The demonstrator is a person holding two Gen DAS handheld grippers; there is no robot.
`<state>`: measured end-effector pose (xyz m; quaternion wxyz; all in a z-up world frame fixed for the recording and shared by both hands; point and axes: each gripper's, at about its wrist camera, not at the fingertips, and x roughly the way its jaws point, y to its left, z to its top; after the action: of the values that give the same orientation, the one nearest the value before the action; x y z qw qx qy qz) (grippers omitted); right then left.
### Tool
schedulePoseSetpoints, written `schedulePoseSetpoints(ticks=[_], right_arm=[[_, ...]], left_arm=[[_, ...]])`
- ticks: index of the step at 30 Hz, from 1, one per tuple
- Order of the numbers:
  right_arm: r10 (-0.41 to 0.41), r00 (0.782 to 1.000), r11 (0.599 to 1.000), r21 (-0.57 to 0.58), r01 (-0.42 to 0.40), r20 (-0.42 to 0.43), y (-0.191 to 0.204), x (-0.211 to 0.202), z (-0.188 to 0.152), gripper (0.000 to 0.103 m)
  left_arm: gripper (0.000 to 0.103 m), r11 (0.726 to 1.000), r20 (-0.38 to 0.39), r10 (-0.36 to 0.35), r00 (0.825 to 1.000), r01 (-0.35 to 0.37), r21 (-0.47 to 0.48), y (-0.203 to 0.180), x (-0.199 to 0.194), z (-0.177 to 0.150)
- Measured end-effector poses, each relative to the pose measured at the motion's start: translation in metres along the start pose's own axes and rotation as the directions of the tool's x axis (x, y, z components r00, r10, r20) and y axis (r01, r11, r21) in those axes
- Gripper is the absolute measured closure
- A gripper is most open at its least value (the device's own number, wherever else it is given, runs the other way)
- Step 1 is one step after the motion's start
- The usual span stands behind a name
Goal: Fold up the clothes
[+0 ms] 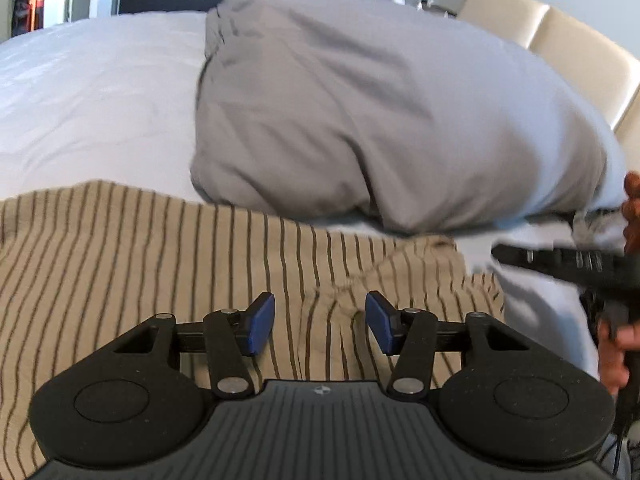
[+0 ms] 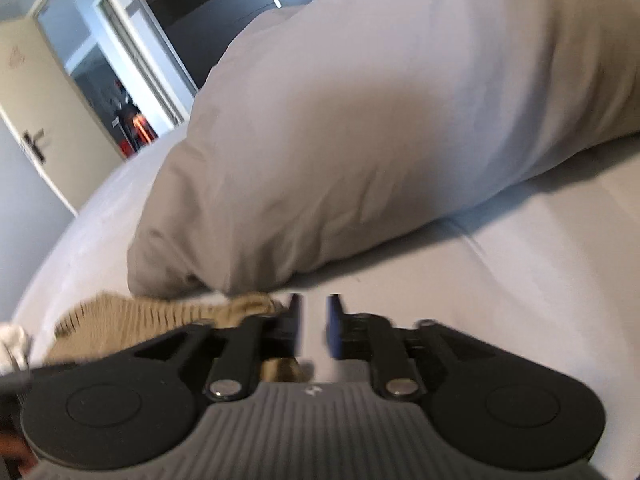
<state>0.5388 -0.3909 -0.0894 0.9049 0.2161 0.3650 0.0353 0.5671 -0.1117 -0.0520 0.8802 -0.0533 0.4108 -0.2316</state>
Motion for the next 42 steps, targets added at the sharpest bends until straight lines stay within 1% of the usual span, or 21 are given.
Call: schedulePoseSetpoints(ticks=[1,5,9,10,12,13,16,18,20,21,24,27,29,30,31,33,34,36,38,39,42], right_arm=[[-0.001,1.000,1.000,-0.019,0.001,-0.006,0.001,-0.005,-0.002,0.060],[-0.006,1.000,0.998,-0.058,0.004,-0.028,0.008,-0.018,-0.010,0.061],[-0.039,0.998,0.992,-0.119,0.032,-0.054,0.016,-0.028,-0.021,0.061],[-0.041,0.997,0.991,-0.127,0.033,-0.058,0.017,-0.032,-0.023,0.061],[-0.053,0.997,0.989,-0.140,0.045,-0.049,0.016,-0.038,-0.025,0.060],[-0.055,0.997,0.989,-0.144,0.048,-0.045,0.015,-0.041,-0.025,0.060],[-0.055,0.998,0.988,-0.143,0.051,-0.026,0.013,-0.042,-0.024,0.060],[-0.021,0.999,0.993,-0.120,0.017,-0.029,0.011,-0.039,-0.023,0.062],[0.021,0.999,0.996,-0.084,-0.025,-0.049,0.012,-0.030,-0.025,0.082],[0.042,0.997,0.997,-0.066,-0.046,-0.058,0.013,-0.025,-0.026,0.082],[0.024,0.997,0.996,-0.087,-0.030,-0.068,0.020,-0.014,-0.031,0.081],[0.074,0.991,0.993,-0.079,-0.083,-0.108,0.022,-0.007,-0.037,0.080],[0.100,0.984,0.992,-0.058,-0.109,-0.149,0.020,-0.002,-0.040,0.071],[0.109,0.982,0.992,-0.041,-0.116,-0.154,0.019,0.001,-0.042,0.070],[0.113,0.983,0.992,-0.029,-0.119,-0.144,0.018,0.002,-0.042,0.070],[0.122,0.986,0.992,-0.022,-0.125,-0.118,0.018,0.009,-0.039,0.085],[0.122,0.988,0.992,-0.017,-0.124,-0.093,0.020,0.011,-0.036,0.102],[0.122,0.992,0.993,-0.006,-0.122,-0.043,0.023,0.014,-0.031,0.102],[0.179,0.981,0.983,-0.043,-0.177,0.069,0.034,0.005,-0.021,0.103],[0.183,0.977,0.982,-0.066,-0.177,0.107,0.039,0.002,-0.016,0.103],[0.124,0.984,0.991,-0.073,-0.115,0.125,0.044,0.002,-0.003,0.102]], left_arm=[[0.054,1.000,0.015,-0.004,1.000,0.004,0.000,0.001,-0.005,0.001],[0.054,1.000,-0.012,-0.027,1.000,0.027,0.009,0.004,-0.014,0.004],[0.056,0.998,-0.030,-0.027,0.999,0.029,0.051,0.000,-0.006,-0.003],[0.071,0.997,-0.035,-0.024,0.999,0.026,0.067,-0.002,-0.001,-0.006],[0.094,0.996,-0.040,-0.014,0.999,0.017,0.087,-0.005,0.007,-0.010],[0.102,0.995,-0.041,-0.008,0.999,0.012,0.096,-0.006,0.010,-0.011],[0.103,0.991,0.015,-0.001,1.000,-0.001,0.131,-0.010,0.002,-0.008],[0.103,0.990,0.030,0.000,1.000,-0.004,0.143,-0.007,-0.005,0.000],[0.103,0.991,0.028,0.011,1.000,-0.015,0.136,-0.001,-0.011,0.008],[0.103,0.989,0.025,0.023,0.999,-0.027,0.147,0.001,-0.012,0.010],[0.103,0.985,0.015,0.053,0.999,-0.054,0.164,0.006,-0.013,0.010],[0.103,0.987,-0.002,0.073,0.997,-0.072,0.142,0.013,-0.009,0.005],[0.103,0.987,-0.012,0.077,0.997,-0.074,0.139,0.016,-0.006,0.000],[0.103,0.987,-0.014,0.076,0.997,-0.074,0.140,0.018,-0.006,-0.002],[0.103,0.988,-0.016,0.074,0.997,-0.071,0.139,0.018,-0.004,-0.004],[0.103,0.989,-0.014,0.068,0.998,-0.066,0.133,0.018,-0.003,-0.005],[0.103,0.990,-0.010,0.065,0.998,-0.063,0.129,0.019,-0.003,-0.005],[0.103,0.991,0.001,0.054,0.999,-0.054,0.124,0.018,-0.005,-0.003],[0.103,0.992,0.016,0.033,0.999,-0.035,0.118,0.018,-0.009,-0.001],[0.103,0.993,0.025,0.023,0.999,-0.026,0.119,0.017,-0.011,0.000],[0.103,0.992,0.034,0.014,0.999,-0.018,0.122,0.016,-0.011,0.003]])
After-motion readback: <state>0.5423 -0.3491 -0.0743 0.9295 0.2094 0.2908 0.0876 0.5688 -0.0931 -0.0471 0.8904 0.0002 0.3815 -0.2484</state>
